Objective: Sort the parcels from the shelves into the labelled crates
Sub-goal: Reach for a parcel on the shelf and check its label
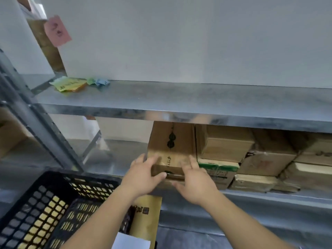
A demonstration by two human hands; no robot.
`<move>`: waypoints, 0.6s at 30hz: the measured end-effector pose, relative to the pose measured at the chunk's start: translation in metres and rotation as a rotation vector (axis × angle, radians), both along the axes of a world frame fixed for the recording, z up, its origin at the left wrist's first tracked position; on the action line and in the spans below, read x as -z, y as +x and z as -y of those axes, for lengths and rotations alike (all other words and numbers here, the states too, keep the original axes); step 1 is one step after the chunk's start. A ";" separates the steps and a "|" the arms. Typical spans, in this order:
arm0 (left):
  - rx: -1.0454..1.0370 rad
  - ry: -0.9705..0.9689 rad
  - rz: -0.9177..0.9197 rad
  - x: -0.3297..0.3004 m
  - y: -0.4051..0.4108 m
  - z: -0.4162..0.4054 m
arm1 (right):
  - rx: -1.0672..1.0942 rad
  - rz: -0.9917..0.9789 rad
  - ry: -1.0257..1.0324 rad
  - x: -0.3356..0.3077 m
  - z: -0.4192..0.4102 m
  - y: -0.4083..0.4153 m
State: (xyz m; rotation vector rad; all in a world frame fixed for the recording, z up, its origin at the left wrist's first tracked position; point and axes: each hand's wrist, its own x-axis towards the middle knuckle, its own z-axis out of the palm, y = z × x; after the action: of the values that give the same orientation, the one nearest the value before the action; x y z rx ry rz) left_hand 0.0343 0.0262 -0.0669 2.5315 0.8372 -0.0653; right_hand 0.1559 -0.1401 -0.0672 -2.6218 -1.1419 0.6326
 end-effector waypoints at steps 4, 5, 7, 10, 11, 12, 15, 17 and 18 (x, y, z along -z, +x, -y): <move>-0.020 -0.095 0.100 0.008 0.018 -0.021 | 0.145 -0.070 0.086 0.007 -0.012 0.000; -0.049 -0.111 0.142 0.008 0.019 -0.022 | 0.186 -0.079 0.127 0.008 -0.013 -0.002; -0.110 -0.103 0.236 0.006 0.014 -0.020 | 0.236 -0.056 0.211 0.007 -0.012 -0.008; -0.170 -0.101 0.312 0.003 -0.008 -0.025 | 0.241 0.017 0.232 -0.001 0.001 -0.014; -0.160 -0.112 0.303 0.004 -0.015 -0.029 | 0.237 0.010 0.219 -0.003 0.005 -0.014; -0.137 -0.136 0.272 0.005 -0.021 -0.034 | 0.222 -0.026 0.203 -0.006 0.008 -0.012; -0.029 -0.287 0.076 0.003 -0.027 -0.040 | 0.127 -0.183 0.091 -0.008 0.008 -0.001; 0.011 -0.342 0.008 0.003 -0.024 -0.039 | 0.070 -0.224 0.070 -0.004 0.000 0.003; 0.014 -0.326 0.000 0.003 -0.023 -0.037 | 0.064 -0.232 0.079 -0.001 -0.004 0.004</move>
State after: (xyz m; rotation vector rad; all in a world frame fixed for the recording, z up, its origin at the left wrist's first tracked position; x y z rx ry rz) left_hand 0.0115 0.0629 -0.0703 2.2310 0.7425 -0.1907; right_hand 0.1602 -0.1364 -0.0657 -2.4323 -0.9885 0.8353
